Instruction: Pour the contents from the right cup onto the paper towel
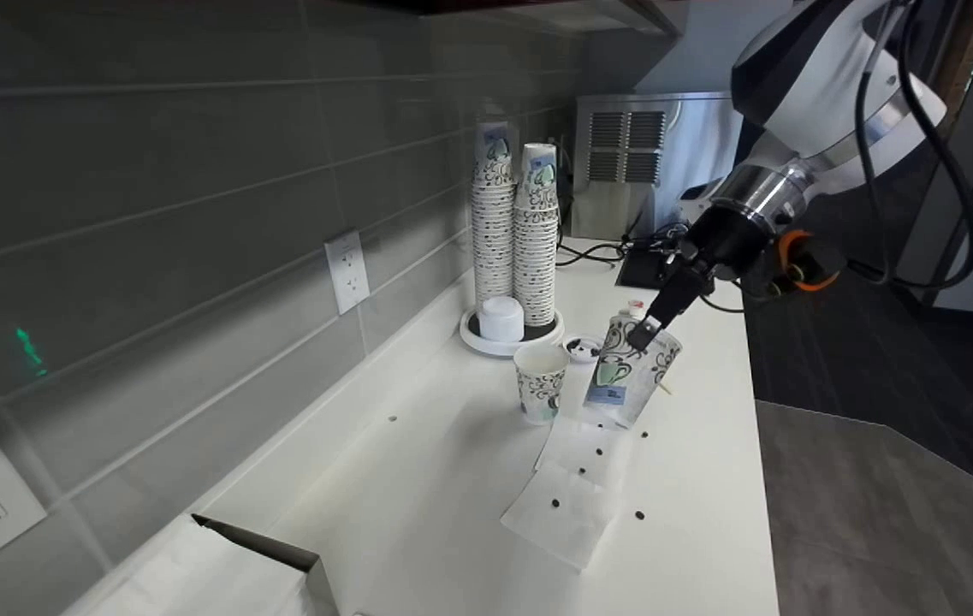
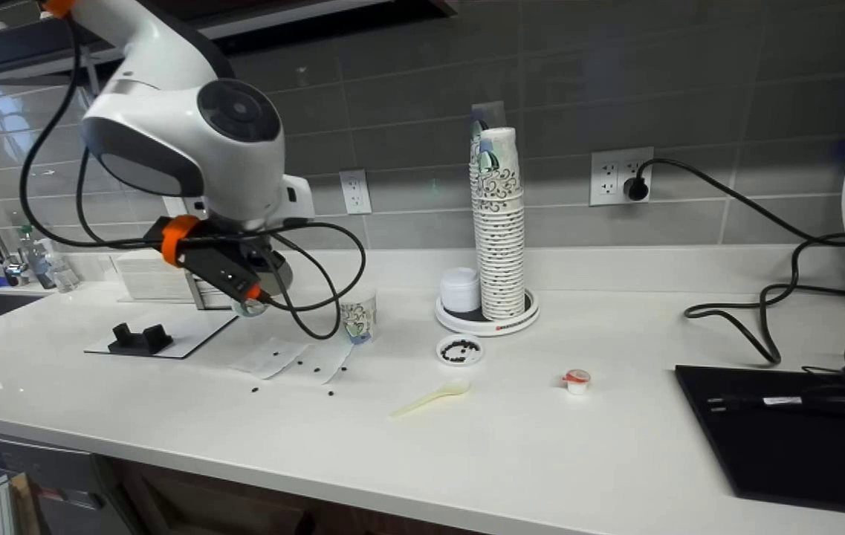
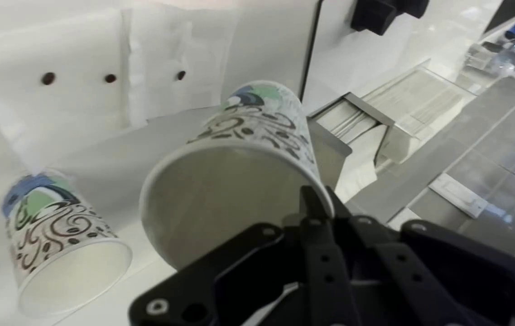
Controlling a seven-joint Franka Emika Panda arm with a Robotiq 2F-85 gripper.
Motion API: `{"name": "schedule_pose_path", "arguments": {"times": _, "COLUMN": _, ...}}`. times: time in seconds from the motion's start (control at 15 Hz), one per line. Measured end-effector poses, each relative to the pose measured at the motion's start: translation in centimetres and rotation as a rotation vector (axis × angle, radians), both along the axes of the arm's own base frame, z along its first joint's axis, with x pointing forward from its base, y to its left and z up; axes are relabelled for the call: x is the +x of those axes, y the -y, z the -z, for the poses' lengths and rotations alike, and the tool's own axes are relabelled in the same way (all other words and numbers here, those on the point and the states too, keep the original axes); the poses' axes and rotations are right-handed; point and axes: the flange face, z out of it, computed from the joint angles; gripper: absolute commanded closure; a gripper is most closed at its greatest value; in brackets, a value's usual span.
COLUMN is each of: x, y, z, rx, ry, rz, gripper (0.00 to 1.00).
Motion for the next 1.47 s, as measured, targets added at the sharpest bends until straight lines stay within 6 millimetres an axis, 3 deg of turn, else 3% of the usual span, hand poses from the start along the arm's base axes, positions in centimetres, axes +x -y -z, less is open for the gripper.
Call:
{"name": "schedule_pose_path", "arguments": {"times": 0.27, "x": -0.8, "y": 0.8, "z": -3.6, "rx": -0.210, "ry": -0.001, "rz": 0.074, "gripper": 0.96}}
{"name": "schedule_pose_path", "arguments": {"times": 0.53, "x": -1.1, "y": 1.8, "z": -5.1, "rx": -0.306, "ry": -0.012, "rz": 0.117, "gripper": 0.96}}
{"name": "schedule_pose_path", "arguments": {"times": 0.8, "x": -1.2, "y": 1.8, "z": -4.9, "rx": -0.309, "ry": -0.014, "rz": 0.117, "gripper": 0.99}}
{"name": "schedule_pose_path", "arguments": {"times": 1.13, "x": 0.7, "y": 3.9, "z": -4.9, "rx": -0.510, "ry": 0.092, "rz": 0.271, "gripper": 0.99}}
{"name": "schedule_pose_path", "arguments": {"times": 1.47, "x": 2.9, "y": 4.3, "z": -1.5, "rx": -0.728, "ry": 0.117, "rz": 0.319, "gripper": 0.99}}
